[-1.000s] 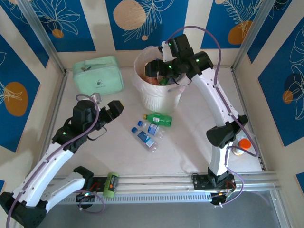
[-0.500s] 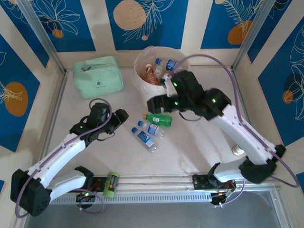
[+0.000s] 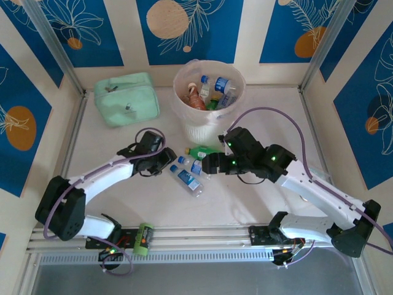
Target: Put the plastic bottles in the bin
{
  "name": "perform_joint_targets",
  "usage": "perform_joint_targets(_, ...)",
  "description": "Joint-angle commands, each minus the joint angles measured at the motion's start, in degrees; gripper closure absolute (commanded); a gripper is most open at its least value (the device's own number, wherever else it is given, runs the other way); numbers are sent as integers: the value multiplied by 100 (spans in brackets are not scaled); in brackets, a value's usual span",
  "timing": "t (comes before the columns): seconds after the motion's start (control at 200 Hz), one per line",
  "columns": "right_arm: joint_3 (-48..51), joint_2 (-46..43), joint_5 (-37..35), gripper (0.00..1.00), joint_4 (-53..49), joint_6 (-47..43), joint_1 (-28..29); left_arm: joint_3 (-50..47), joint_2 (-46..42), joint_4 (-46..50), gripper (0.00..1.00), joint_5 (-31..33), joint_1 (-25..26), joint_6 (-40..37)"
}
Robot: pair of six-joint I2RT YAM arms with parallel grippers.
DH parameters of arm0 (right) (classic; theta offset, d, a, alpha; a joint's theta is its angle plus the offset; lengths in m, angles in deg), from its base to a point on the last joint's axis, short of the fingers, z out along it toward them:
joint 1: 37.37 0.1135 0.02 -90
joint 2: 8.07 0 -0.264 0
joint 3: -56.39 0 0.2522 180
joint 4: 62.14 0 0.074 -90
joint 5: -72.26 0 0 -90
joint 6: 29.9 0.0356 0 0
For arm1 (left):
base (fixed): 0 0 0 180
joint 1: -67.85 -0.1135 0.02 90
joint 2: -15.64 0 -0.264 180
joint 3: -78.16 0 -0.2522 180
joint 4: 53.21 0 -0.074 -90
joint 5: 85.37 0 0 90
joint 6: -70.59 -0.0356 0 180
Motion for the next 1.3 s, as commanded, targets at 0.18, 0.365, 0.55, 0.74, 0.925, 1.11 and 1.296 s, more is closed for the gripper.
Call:
perform_joint_targets(0.18, -73, 10, 74, 21, 246, 124, -28, -2, 509, -277, 42, -15, 221, 307)
perform_joint_targets(0.365, 14, 13, 109, 22, 348, 209, -11, -46, 759, -450, 42, -68, 260, 367)
perform_joint_targets(0.55, 61, 29, 76, 21, 361, 259, 14, -28, 1070, -631, 43, -205, 284, 436)
perform_joint_targets(0.74, 6, 22, 37, 22, 349, 242, 9, -158, 1249, -822, 46, -298, 332, 586)
perform_joint_targets(0.925, -55, 75, 58, 24, 342, 224, -5, -161, 1336, -896, 55, -338, 342, 601)
perform_joint_targets(1.11, -91, -12, 33, 26, 295, 206, -4, -212, 1296, -890, 65, -337, 343, 597)
perform_joint_targets(1.296, -202, 33, 91, 28, 290, 180, -12, -310, 1094, -834, 72, -311, 337, 591)
